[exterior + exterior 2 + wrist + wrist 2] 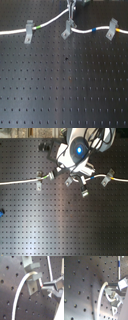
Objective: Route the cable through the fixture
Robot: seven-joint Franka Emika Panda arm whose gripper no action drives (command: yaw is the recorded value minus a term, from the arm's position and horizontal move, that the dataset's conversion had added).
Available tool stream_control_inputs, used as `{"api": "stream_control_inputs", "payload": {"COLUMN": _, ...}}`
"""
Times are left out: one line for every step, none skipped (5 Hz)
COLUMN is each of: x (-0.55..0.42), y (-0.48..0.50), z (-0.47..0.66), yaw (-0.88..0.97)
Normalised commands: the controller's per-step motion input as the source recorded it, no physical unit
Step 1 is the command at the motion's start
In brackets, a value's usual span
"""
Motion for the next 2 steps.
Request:
{"api": "stream_control_inputs", "payload": {"x": 0.010, "y": -0.037, "z": 0.00, "yaw": 0.07}}
{"api": "stream_control_inputs", "payload": {"x": -0.012, "y": 0.006, "z": 0.00, "yaw": 0.00}}
